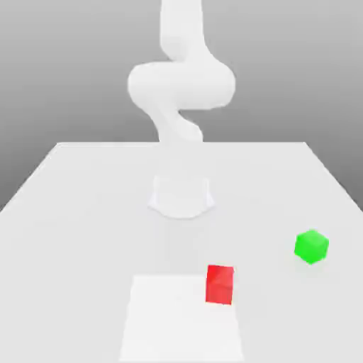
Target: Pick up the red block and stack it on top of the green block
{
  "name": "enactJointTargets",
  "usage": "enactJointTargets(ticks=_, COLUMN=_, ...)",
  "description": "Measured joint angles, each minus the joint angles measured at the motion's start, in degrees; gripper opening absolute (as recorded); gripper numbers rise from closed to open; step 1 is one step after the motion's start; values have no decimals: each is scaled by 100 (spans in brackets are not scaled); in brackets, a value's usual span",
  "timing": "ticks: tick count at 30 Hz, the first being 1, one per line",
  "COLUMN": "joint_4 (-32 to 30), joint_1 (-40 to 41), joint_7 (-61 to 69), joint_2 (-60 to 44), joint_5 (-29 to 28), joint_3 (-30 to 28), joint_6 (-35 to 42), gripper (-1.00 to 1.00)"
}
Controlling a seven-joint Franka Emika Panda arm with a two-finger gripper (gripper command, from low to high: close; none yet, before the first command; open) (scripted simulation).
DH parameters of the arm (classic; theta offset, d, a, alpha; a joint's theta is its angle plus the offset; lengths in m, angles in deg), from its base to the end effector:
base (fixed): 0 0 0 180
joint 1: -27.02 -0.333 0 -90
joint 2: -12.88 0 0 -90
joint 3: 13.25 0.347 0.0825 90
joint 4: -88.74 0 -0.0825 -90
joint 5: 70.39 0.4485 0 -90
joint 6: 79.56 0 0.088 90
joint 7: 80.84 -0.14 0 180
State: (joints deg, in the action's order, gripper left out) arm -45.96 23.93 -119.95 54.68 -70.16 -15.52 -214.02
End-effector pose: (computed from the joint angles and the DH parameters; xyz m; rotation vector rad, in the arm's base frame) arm 0.4412 0.0023 0.6597 -2.5567 0.8900 -0.9490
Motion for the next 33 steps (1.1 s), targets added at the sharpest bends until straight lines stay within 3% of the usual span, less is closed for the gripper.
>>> enactJointTargets(ticks=13, joint_4=-1528, joint_1=-1450, joint_7=3526, joint_2=-2145, joint_5=135, joint_3=-892, joint_6=-1409, gripper=0)
enactJointTargets(ticks=23, joint_4=-2688, joint_1=-2052, joint_7=5974, joint_2=-3727, joint_5=-72, joint_3=-1044, joint_6=-2481, gripper=0)
enactJointTargets(ticks=28, joint_4=-2738, joint_1=-2131, joint_7=6534, joint_2=-4491, joint_5=212, joint_3=-973, joint_6=-3100, gripper=0)
enactJointTargets(ticks=33, joint_4=-2629, joint_1=-1740, joint_7=7015, joint_2=-5309, joint_5=866, joint_3=-429, joint_6=-3780, gripper=0)
